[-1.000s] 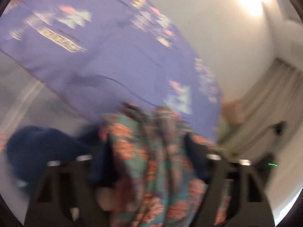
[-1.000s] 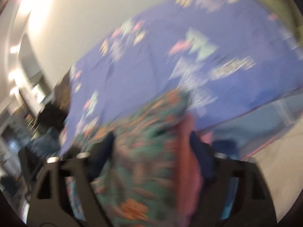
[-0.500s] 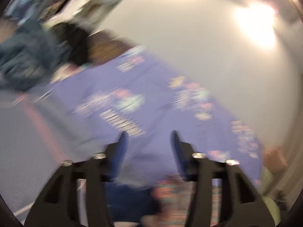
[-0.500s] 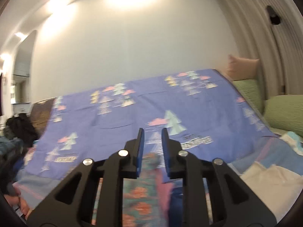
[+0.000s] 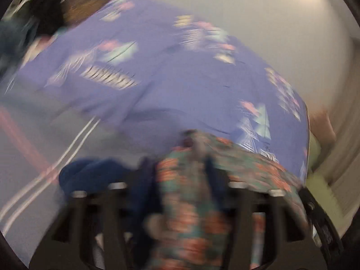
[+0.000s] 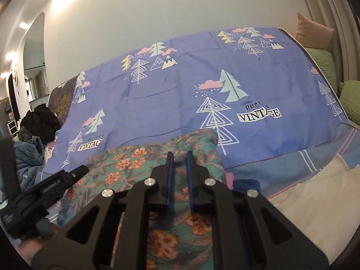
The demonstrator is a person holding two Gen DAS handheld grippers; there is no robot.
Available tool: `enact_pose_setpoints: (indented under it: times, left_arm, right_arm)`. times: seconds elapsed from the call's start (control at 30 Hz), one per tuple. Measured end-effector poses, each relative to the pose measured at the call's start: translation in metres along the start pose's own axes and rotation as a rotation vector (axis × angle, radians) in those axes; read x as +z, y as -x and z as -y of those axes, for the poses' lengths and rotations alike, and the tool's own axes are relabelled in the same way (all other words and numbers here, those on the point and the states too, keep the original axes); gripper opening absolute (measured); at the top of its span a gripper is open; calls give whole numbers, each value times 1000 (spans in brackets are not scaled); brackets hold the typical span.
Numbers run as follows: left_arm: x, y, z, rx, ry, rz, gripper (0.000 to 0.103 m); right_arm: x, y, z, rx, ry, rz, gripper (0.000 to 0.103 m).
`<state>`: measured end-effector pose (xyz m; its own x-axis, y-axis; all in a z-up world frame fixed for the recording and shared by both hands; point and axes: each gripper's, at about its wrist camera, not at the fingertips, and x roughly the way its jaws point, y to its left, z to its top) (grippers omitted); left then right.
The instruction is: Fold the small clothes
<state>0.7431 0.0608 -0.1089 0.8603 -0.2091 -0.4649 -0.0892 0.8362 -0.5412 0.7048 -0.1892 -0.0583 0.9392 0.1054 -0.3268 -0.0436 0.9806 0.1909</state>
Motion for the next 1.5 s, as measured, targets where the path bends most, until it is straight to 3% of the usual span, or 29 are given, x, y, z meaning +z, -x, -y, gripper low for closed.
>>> enact_pose_setpoints:
  times: [0.07, 0.13, 0.17, 0.2, 0.23, 0.33, 0.4, 0.5, 0.6, 0.67, 0.8, 0.9, 1.1, 1.23, 1.33, 1.5]
  left_arm:
    - [7, -4, -29, -49, 135, -32, 66]
    - [9, 10, -39, -17, 181, -3, 65]
    - [13, 20, -41, -17, 196, 33, 65]
    - [10, 31, -45, -32, 204, 72, 65]
    - [10, 48, -49, -23, 198, 128, 65]
    - [5, 92, -50, 31, 133, 247, 65]
    - [-3, 122, -53, 22, 139, 252, 65]
    - [-15, 155, -51, -8, 119, 245, 66]
    - [-38, 187, -34, 25, -7, 255, 71]
    - [-57, 212, -23, 34, -101, 244, 76]
    - [-89, 255, -13, -32, -192, 201, 89]
    - [-112, 290, -1, -58, -268, 190, 101]
    - [-159, 328, 21, 16, -462, 165, 102]
    - [-168, 351, 13, 20, -433, 204, 102]
    - [-165, 348, 11, 20, -422, 190, 102]
    - [-175, 343, 30, 21, -540, 176, 102]
  right_arm:
    - [-1, 2, -3, 4, 15, 7, 11]
    - [-3, 14, -8, -11, 35, 44, 19]
    - [-5, 27, -13, -43, 55, 90, 38]
    - [-5, 37, -16, -68, 69, 129, 63]
    - [-7, 54, -20, -84, 83, 185, 70]
    - [-13, 97, -26, -112, 86, 265, 73]
    - [-19, 118, -28, -125, 96, 285, 80]
    - [-34, 144, -24, -132, 100, 254, 84]
    - [-48, 171, -12, -111, 40, 178, 95]
    - [-58, 184, -4, -70, -11, 102, 99]
    - [-79, 221, 6, 9, -48, -12, 101]
    - [-91, 252, 3, -22, -19, -12, 101]
    - [-111, 299, -6, -30, 40, -14, 101]
    - [-126, 314, -3, -16, 8, -71, 101]
    - [-128, 320, 0, -2, -14, -61, 101]
    - [-129, 317, -8, 22, 26, -74, 101]
